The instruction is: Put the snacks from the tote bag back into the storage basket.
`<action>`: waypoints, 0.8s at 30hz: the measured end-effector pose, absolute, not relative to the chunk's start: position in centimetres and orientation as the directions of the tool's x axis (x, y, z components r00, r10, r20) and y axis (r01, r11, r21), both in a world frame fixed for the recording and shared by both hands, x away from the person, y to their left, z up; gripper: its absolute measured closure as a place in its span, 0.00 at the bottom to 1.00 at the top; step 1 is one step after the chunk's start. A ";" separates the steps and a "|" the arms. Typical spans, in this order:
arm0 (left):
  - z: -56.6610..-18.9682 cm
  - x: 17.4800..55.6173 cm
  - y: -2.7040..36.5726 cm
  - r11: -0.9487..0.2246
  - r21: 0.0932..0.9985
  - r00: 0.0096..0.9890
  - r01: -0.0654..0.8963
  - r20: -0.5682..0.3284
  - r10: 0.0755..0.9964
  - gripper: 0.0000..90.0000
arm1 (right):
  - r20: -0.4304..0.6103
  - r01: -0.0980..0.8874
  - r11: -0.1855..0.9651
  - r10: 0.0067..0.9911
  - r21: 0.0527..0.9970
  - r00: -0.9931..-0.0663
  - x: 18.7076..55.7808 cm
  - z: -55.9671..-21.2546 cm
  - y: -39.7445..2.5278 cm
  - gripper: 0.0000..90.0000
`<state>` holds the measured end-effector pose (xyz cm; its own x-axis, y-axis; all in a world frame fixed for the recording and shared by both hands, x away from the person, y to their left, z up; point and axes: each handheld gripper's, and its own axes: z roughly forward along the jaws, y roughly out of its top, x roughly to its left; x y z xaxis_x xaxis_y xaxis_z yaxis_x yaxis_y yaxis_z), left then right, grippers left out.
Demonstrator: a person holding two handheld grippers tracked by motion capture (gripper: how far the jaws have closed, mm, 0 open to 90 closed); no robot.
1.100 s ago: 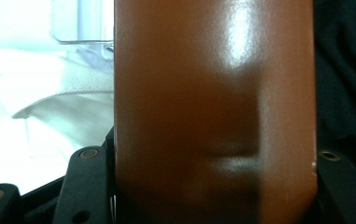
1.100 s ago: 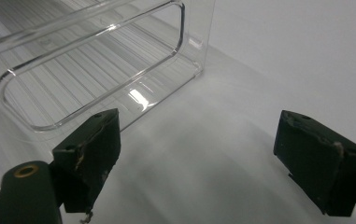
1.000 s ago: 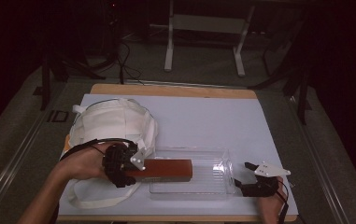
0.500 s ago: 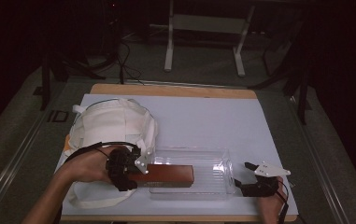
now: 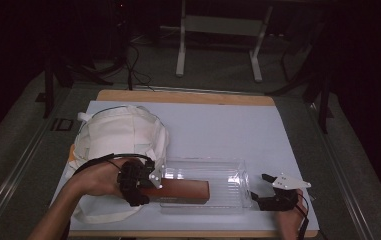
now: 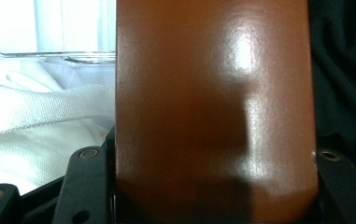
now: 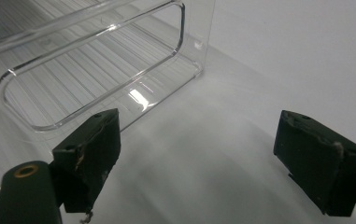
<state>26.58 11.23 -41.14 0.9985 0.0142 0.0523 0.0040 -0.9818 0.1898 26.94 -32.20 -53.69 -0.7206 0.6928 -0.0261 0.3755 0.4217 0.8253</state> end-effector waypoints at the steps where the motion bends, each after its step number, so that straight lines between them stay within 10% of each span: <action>1: -41.1 26.6 11.2 -0.981 0.192 0.999 0.006 0.052 0.016 0.48 | -0.026 0.375 0.422 0.693 0.825 -0.721 26.9 -53.7 -32.2 0.16; 24: -41.1 26.6 9.0 -0.984 0.175 0.998 -0.041 0.056 -0.032 0.48 | -0.023 0.377 0.419 0.693 0.826 -0.720 26.9 -53.7 -32.2 0.16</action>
<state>26.65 8.98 -41.06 0.9979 -0.0319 0.0558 -0.0412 -0.9837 0.1752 26.95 -32.21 -53.69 -0.7204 0.6931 -0.0231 0.3769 0.4193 0.8259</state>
